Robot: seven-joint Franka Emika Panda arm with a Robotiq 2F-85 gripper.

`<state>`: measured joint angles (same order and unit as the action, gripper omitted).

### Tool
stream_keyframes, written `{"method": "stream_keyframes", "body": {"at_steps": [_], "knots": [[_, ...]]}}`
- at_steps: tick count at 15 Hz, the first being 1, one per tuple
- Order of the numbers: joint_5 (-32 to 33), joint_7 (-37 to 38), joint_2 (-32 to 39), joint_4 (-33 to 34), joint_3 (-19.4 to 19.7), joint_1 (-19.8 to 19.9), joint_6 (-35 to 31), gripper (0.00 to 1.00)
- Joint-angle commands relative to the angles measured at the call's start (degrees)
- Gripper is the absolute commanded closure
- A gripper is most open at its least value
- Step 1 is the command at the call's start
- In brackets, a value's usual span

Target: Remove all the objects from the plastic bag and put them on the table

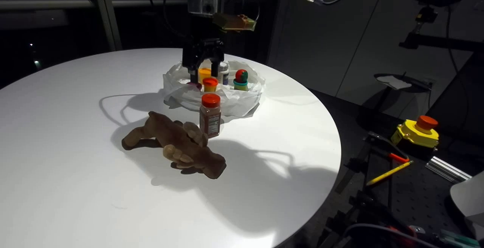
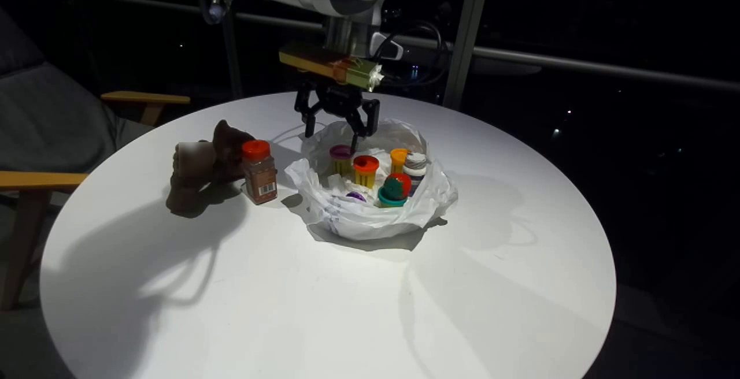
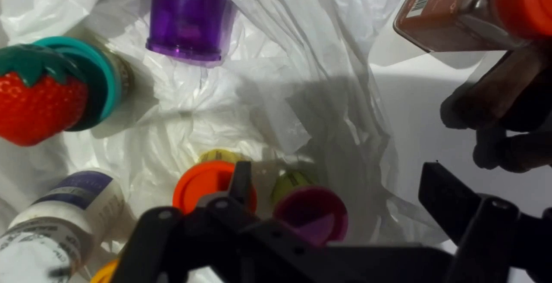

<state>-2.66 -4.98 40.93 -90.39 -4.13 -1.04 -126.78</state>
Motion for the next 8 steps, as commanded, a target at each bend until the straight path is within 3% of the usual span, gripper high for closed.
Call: {"method": "stream_keyframes", "body": {"at_steps": [1,8], "knots": [[-0.1,0.0,-0.1,0.2,0.0,-0.2,0.2,0.00],[0.9,-0.3,-0.1,-0.2,0.6,-0.4,-1.9,0.00]]}}
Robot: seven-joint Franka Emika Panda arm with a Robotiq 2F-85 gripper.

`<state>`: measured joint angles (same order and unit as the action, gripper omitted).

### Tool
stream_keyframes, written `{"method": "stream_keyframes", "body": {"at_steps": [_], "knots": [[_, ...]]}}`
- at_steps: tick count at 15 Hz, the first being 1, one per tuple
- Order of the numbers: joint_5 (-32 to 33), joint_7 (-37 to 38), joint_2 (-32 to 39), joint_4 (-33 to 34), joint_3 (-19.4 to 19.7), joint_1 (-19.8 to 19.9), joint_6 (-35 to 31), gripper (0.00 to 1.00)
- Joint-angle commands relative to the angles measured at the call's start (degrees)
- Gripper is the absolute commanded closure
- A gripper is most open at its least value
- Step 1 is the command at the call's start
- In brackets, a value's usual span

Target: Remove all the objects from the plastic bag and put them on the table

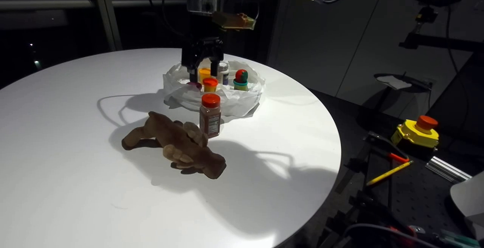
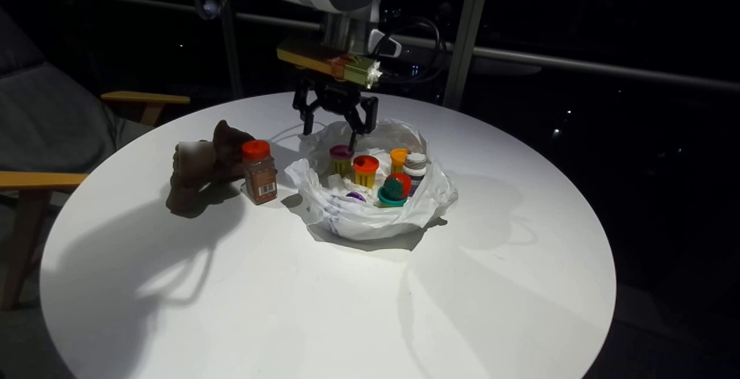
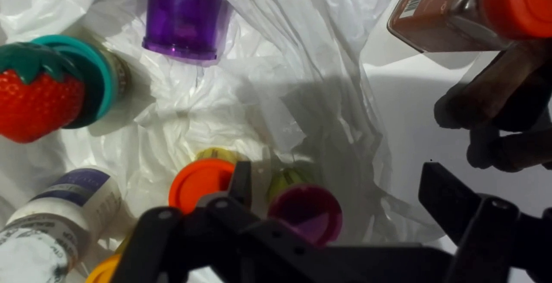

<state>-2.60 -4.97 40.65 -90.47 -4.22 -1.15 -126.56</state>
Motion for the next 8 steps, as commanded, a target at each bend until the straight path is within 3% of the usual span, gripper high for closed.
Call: {"method": "stream_keyframes", "body": {"at_steps": [1,8], "knots": [[1.0,-0.1,0.3,-0.2,0.9,-0.3,-3.0,0.00],[3.7,-1.7,0.7,0.0,2.8,0.6,-5.9,0.00]]}}
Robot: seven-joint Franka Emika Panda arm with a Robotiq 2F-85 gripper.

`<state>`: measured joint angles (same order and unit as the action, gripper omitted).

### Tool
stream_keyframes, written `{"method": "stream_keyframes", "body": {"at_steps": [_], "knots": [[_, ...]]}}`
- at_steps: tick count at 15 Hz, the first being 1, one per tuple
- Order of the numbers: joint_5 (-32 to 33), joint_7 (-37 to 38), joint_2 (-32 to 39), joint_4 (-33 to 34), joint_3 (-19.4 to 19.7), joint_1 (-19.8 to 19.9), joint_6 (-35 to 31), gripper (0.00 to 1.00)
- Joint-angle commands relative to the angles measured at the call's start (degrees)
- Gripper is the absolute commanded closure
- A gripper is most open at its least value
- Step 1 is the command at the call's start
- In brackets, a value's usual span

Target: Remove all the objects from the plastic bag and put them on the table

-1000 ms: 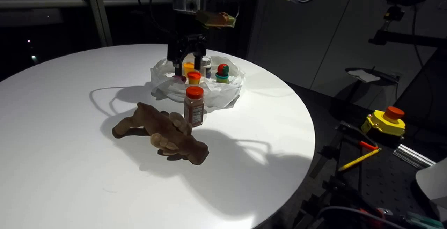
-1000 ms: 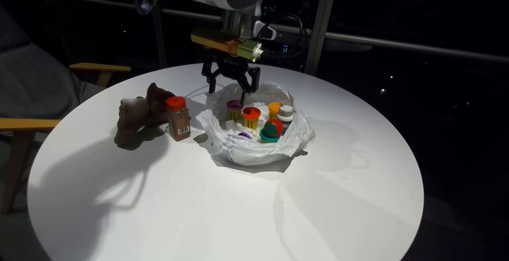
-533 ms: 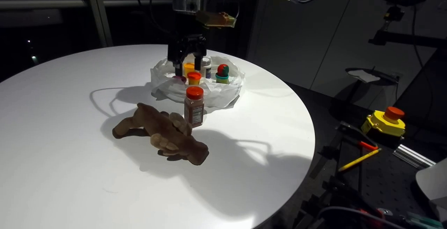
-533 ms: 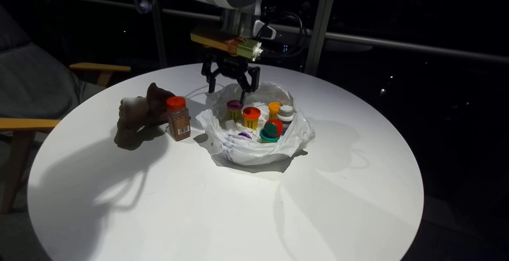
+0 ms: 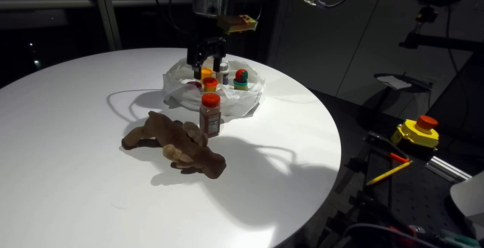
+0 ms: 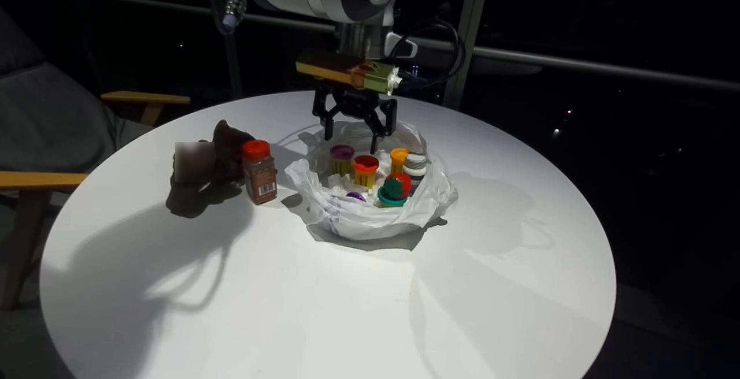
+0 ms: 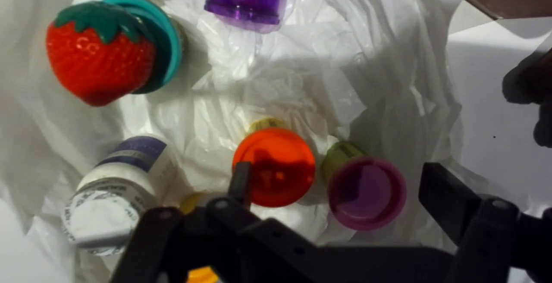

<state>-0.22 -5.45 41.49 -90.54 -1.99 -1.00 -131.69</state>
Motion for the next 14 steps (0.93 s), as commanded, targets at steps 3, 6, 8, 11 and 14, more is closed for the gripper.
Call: {"method": "stream_keyframes", "body": {"at_steps": [3,6,8,11,14], "knots": [[1.4,-3.4,0.7,1.1,0.4,1.7,1.4,0.00],[0.9,-6.3,1.9,1.9,-0.3,3.2,2.4,0.00],[0.7,-7.9,2.8,2.4,-0.7,3.8,1.9,0.00],[0.1,-10.0,4.1,2.9,-1.6,4.8,1.1,0.00],[-0.1,-11.3,5.1,3.7,-2.5,5.3,0.5,0.00]]}}
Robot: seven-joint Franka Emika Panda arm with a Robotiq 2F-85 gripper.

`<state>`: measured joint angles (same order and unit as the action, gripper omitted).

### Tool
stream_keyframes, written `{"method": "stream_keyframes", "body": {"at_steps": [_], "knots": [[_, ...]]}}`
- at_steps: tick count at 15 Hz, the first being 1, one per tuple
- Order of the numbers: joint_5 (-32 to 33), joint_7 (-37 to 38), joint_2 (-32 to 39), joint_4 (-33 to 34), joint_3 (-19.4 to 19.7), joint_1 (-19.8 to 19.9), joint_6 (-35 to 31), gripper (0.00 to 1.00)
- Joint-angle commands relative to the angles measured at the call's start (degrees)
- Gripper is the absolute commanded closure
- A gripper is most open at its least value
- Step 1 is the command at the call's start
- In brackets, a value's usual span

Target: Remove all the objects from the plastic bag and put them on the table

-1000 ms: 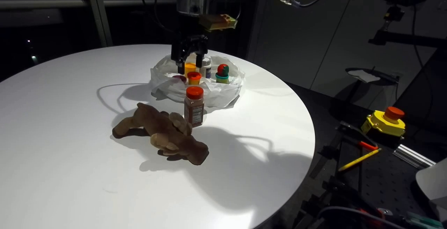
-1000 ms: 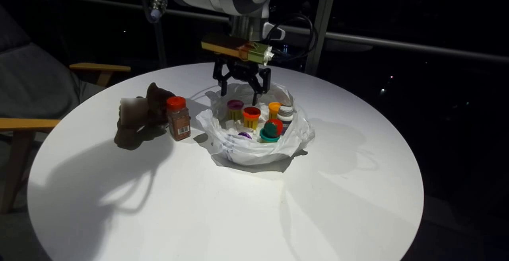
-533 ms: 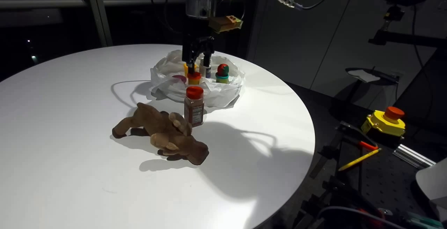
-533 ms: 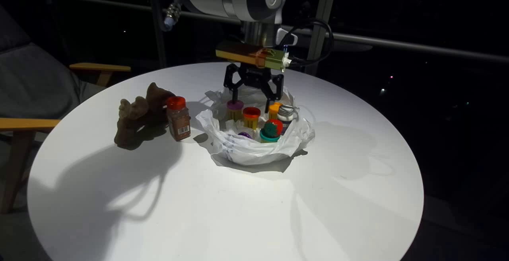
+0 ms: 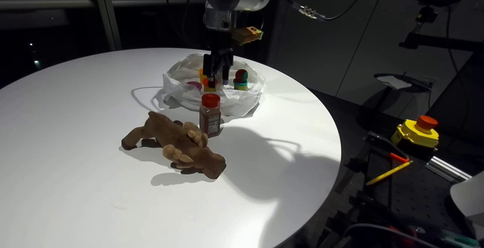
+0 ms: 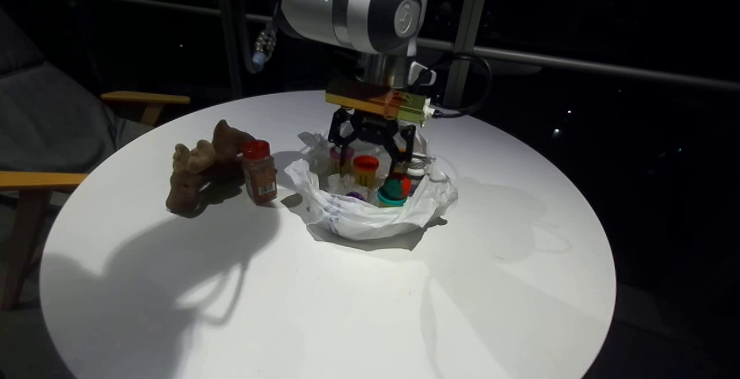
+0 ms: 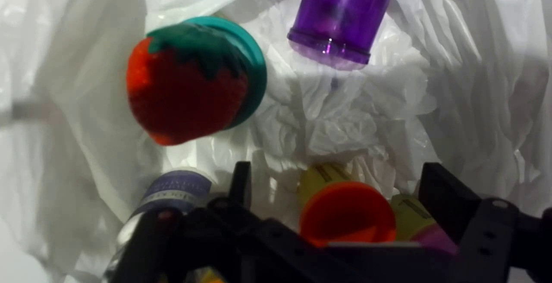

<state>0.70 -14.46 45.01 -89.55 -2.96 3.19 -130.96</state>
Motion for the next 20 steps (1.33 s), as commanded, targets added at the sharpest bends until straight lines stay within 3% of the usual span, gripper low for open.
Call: {"method": "stream_keyframes", "body": {"at_steps": [1,4,6,12,20], "knots": [[-1.0,-2.4,1.9,3.0,-1.7,1.1,-0.5,0.00],[-0.9,-1.9,3.0,4.2,-1.7,0.9,-2.2,0.00],[-1.3,-1.6,3.8,5.1,-2.0,1.0,-3.8,0.26],[-0.5,0.4,4.4,5.9,-0.9,0.1,-5.5,0.71],[0.3,14.1,-8.7,-6.4,2.6,-3.7,-10.9,0.72]]}}
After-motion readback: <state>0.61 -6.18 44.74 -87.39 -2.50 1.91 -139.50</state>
